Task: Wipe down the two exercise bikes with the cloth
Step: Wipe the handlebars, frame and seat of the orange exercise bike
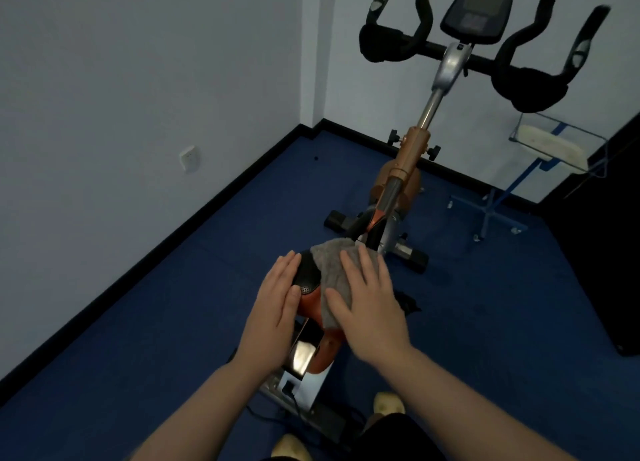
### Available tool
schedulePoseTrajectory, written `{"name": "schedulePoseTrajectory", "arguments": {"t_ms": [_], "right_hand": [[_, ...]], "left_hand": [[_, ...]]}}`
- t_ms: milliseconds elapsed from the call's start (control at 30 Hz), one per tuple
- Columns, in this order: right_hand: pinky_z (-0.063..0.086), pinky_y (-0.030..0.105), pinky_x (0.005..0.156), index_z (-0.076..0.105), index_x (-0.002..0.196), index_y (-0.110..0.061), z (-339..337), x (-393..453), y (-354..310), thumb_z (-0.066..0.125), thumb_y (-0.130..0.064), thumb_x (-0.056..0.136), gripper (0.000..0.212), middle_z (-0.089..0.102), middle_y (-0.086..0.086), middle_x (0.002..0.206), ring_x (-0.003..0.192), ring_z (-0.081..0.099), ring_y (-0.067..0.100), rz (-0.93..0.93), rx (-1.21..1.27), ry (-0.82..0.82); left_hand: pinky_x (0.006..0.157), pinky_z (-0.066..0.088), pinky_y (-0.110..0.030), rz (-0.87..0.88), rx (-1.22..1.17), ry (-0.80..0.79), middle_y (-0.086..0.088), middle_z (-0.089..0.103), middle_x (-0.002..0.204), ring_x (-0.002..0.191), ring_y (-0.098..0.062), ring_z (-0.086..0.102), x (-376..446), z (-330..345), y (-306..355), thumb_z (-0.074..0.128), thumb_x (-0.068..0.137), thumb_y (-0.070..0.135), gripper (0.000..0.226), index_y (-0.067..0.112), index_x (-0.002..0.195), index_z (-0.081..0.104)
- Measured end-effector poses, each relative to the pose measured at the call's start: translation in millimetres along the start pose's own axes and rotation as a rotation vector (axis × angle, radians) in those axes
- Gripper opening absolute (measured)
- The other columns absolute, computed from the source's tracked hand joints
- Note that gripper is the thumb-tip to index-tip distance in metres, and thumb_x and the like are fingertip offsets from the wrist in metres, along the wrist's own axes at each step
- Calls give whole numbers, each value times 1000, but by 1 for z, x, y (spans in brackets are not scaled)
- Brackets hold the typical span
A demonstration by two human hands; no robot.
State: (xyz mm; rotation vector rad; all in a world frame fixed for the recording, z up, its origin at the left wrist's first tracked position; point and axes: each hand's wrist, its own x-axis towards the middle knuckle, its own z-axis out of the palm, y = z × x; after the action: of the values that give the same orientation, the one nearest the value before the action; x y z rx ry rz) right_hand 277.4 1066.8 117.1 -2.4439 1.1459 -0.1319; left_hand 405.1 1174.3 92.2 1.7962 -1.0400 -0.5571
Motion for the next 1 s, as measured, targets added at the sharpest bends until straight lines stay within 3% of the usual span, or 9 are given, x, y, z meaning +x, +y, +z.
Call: {"name": "schedulePoseTrajectory", "arguments": {"t_ms": [100,200,333,400,533,700,767,833,1000], "right_hand": [[21,37,118,-5,152,-44,16,-22,-5,21,-70,91,71,-16,-16,161,148,-8,12,84,196,178],[13,29,112,-17,142,-58,24,-44,-3,18,-81,83,72,-21,-25,157,144,-4,3,119,423,159],[34,30,107,27,150,-30,-6,6,16,36,-52,99,56,37,3,153,128,42,12,440,975,-59],[39,33,104,34,146,-22,-8,9,12,34,-50,101,53,47,5,145,122,50,17,472,902,-48],[36,44,107,-7,154,-32,7,-17,-2,35,-60,96,77,11,-8,160,140,26,22,305,515,26],[34,44,113,12,155,-17,-13,51,17,39,-46,101,66,36,8,153,136,41,25,437,824,-78],[38,42,108,4,155,-18,-5,39,4,33,-53,99,73,26,6,158,139,36,26,395,530,-24],[37,41,105,-8,154,-25,4,22,1,25,-61,94,78,5,-1,163,143,24,24,245,336,18],[26,40,117,-18,153,-21,-12,89,29,39,-42,102,79,-2,4,164,145,23,27,343,661,-52]], "left_hand": [[119,12,-17,12,4,-11,28,19,153,145,6,14,-1,-1,0,31,101,34,46,36,147,27],[119,14,-22,0,-16,5,28,20,153,145,6,15,-1,0,-1,31,104,37,43,36,147,28],[121,17,-31,13,-16,44,21,25,155,146,1,18,0,3,-2,31,100,37,46,35,146,30],[122,17,-35,4,-22,61,21,26,155,146,1,17,-1,6,-2,31,100,37,46,34,146,31],[121,18,-35,-19,-39,137,20,29,154,145,1,19,0,13,2,31,103,34,45,28,147,36],[109,30,-22,-136,51,321,8,47,139,132,-6,38,12,30,24,36,104,17,35,21,136,51],[93,27,-10,-214,72,388,9,48,128,120,-3,40,21,38,34,38,103,21,30,23,128,54],[91,26,-13,-268,43,436,10,46,125,116,-1,37,25,45,40,39,102,25,27,25,125,53],[97,27,-23,-293,69,526,14,43,123,117,-2,38,26,58,47,42,102,24,26,24,125,53]]}}
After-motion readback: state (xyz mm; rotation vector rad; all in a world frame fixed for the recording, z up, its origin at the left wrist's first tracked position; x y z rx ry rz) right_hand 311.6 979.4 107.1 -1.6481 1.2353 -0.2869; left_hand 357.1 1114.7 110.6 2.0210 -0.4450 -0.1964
